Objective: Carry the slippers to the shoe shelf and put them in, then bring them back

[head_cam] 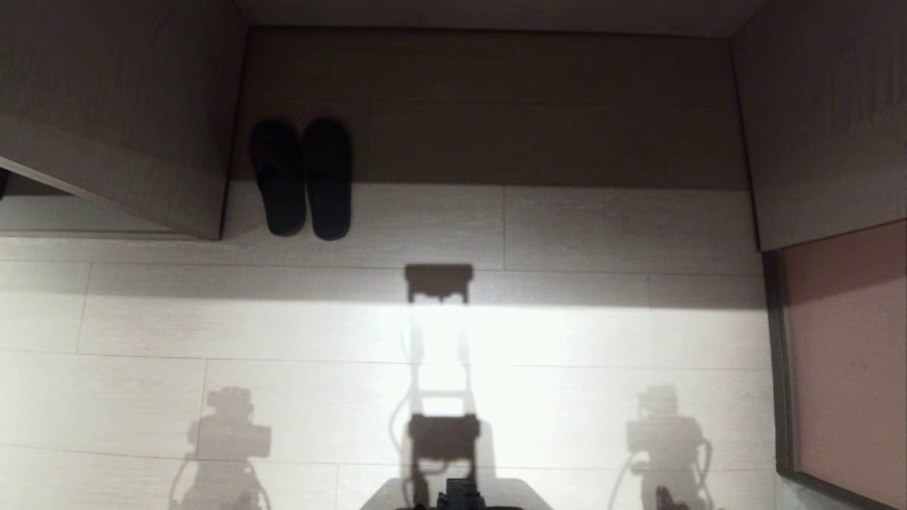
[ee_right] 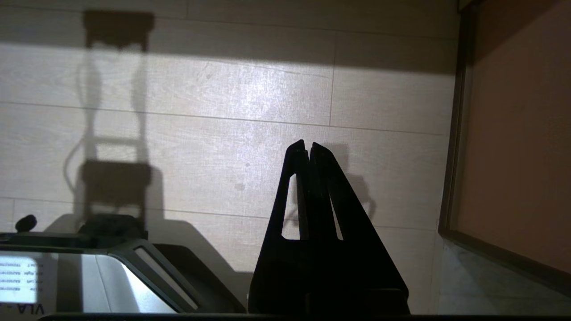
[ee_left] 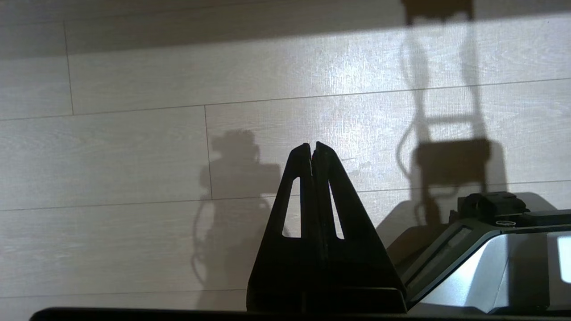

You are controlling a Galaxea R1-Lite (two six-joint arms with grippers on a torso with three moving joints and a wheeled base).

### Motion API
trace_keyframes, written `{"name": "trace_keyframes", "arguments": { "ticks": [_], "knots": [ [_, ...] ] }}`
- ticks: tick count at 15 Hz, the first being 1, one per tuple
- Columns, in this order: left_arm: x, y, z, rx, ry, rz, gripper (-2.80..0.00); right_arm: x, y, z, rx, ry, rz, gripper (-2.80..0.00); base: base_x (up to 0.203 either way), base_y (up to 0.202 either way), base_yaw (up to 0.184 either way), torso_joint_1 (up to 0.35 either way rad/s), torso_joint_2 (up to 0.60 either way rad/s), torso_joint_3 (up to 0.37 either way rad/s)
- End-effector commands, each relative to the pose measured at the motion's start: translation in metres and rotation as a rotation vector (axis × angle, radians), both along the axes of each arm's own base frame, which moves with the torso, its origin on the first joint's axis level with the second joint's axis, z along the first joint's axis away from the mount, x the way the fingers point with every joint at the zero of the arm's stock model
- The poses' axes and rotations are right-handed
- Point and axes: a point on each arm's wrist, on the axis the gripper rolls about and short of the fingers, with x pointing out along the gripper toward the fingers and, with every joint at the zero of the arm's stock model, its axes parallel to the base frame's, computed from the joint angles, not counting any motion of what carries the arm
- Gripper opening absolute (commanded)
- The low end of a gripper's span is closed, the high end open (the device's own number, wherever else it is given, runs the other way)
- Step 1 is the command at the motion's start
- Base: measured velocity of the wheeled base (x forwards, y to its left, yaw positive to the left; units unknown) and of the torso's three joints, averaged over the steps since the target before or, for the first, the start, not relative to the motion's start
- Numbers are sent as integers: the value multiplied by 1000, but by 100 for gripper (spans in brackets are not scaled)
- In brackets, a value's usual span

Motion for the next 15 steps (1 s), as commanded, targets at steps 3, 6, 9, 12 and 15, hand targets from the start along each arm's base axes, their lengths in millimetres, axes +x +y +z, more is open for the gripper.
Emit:
{"name": "trace_keyframes", "arguments": {
  "ticks": [3, 6, 9, 12, 15],
  "knots": [
    [0, 0, 0, 1, 2, 0, -280, 0, 0, 0, 0, -1, 1, -280, 0, 0, 0, 1, 2, 195],
    [0, 0, 0, 1, 2, 0, -280, 0, 0, 0, 0, -1, 0, -280, 0, 0, 0, 3, 0, 206],
    [0, 0, 0, 1, 2, 0, -280, 0, 0, 0, 0, -1, 1, -280, 0, 0, 0, 0, 0, 199],
    [0, 0, 0, 1, 2, 1, -280, 0, 0, 0, 0, -1, 0, -280, 0, 0, 0, 0, 1, 205],
    [0, 0, 0, 1, 2, 0, -280, 0, 0, 0, 0, -1, 0, -280, 0, 0, 0, 4, 1, 202]
  ]
}}
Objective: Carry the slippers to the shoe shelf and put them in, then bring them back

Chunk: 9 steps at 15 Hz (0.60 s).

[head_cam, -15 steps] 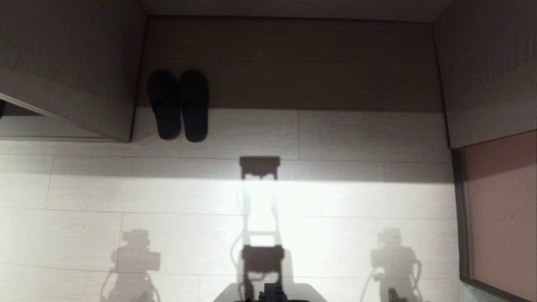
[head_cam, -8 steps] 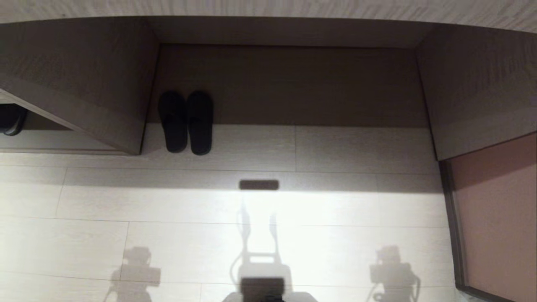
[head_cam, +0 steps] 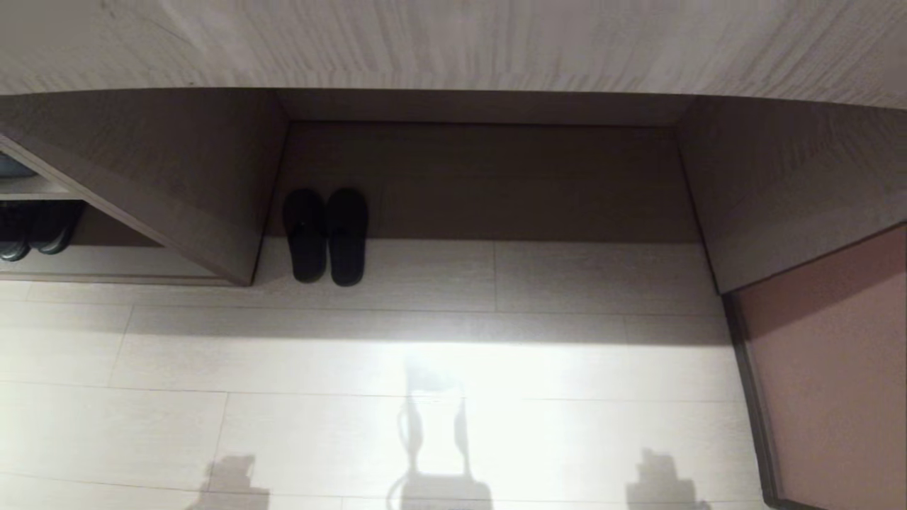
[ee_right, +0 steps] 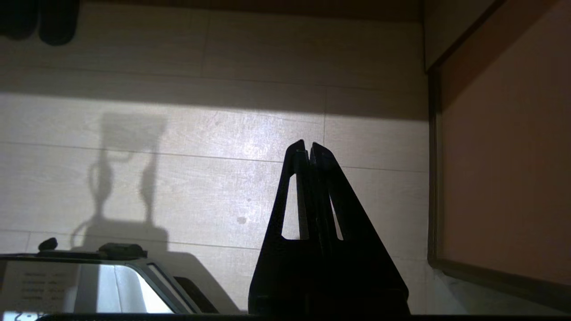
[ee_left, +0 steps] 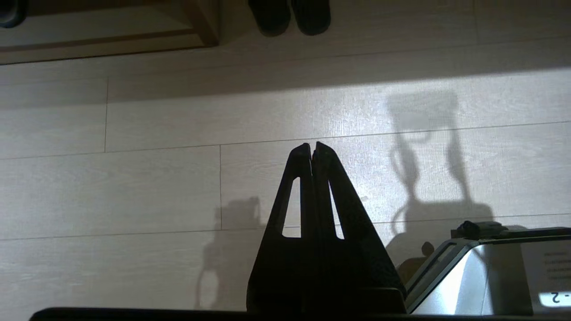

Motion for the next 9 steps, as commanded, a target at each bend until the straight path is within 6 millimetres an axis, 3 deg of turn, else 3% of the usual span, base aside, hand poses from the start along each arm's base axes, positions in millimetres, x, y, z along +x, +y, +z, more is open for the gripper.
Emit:
{"name": "trace_keyframes", "arguments": {
  "ticks": [1, 9],
  "knots": [
    [0, 0, 0, 1, 3, 1, -280, 0, 0, 0, 0, -1, 2, -280, 0, 0, 0, 7, 2, 198],
    [0, 0, 0, 1, 3, 1, -280, 0, 0, 0, 0, -1, 1, -280, 0, 0, 0, 4, 2, 203]
  ]
}}
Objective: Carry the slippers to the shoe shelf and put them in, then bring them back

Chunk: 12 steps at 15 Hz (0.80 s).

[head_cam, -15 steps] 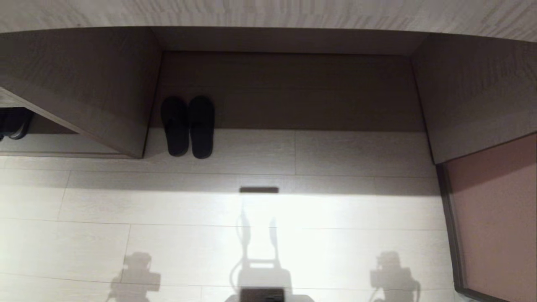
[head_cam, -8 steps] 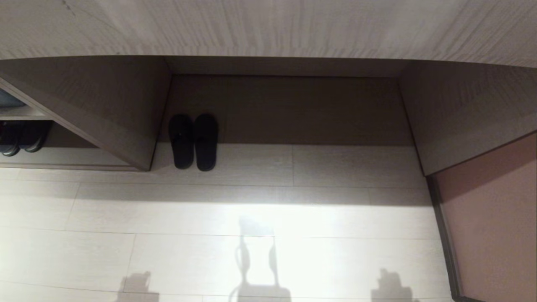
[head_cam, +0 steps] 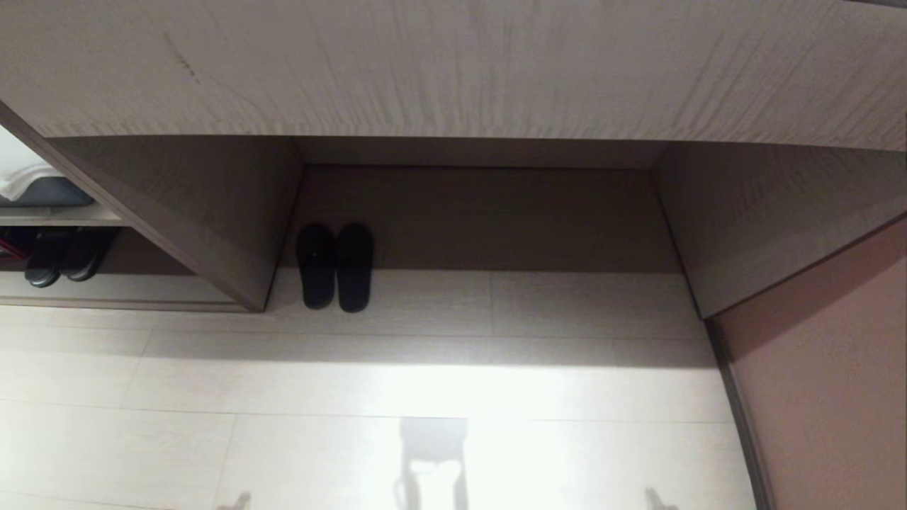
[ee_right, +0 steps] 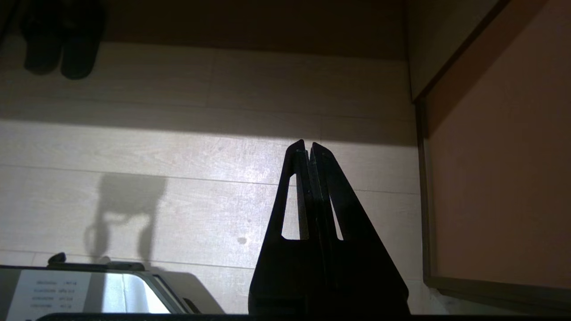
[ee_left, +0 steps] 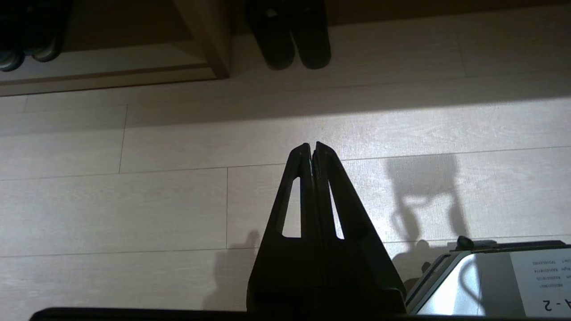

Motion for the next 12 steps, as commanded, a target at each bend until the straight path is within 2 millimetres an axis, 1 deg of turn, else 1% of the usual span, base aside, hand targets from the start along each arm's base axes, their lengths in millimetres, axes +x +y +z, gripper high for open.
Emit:
{"name": "trace_keyframes", "arguments": {
  "ticks": [1, 12],
  "knots": [
    [0, 0, 0, 0, 3, 1, -280, 0, 0, 0, 0, -1, 1, -280, 0, 0, 0, 3, 3, 194],
    [0, 0, 0, 0, 1, 1, -280, 0, 0, 0, 0, -2, 1, -280, 0, 0, 0, 3, 4, 203]
  ]
}}
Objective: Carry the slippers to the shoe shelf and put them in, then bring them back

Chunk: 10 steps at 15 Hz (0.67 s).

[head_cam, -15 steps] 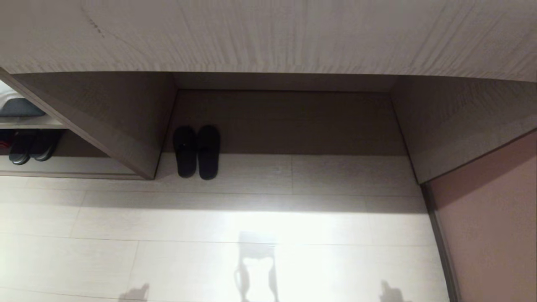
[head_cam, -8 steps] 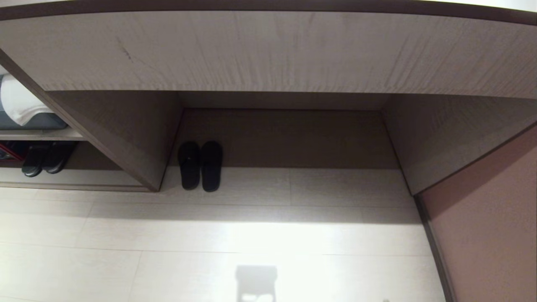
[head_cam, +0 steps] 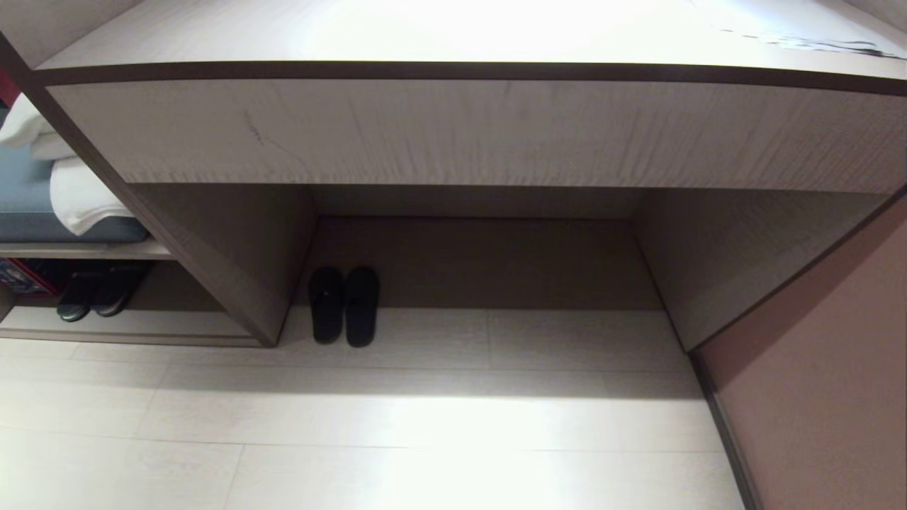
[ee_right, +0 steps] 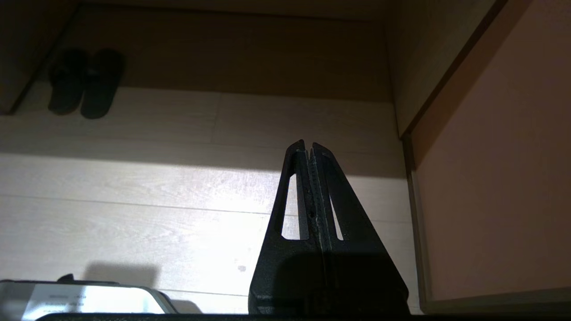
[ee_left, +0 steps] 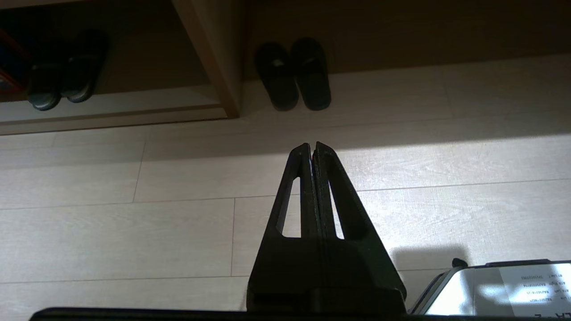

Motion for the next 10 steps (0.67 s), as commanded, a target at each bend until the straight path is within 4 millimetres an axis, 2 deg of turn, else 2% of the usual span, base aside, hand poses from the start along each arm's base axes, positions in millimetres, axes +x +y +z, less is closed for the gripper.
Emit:
{"name": "trace_keyframes", "arguments": {
  "ticks": [1, 10],
  "knots": [
    [0, 0, 0, 0, 2, 1, -280, 0, 0, 0, 0, -1, 0, -280, 0, 0, 0, 1, 3, 198],
    [0, 0, 0, 0, 4, 1, -280, 0, 0, 0, 0, -1, 0, -280, 0, 0, 0, 5, 3, 202]
  ]
}}
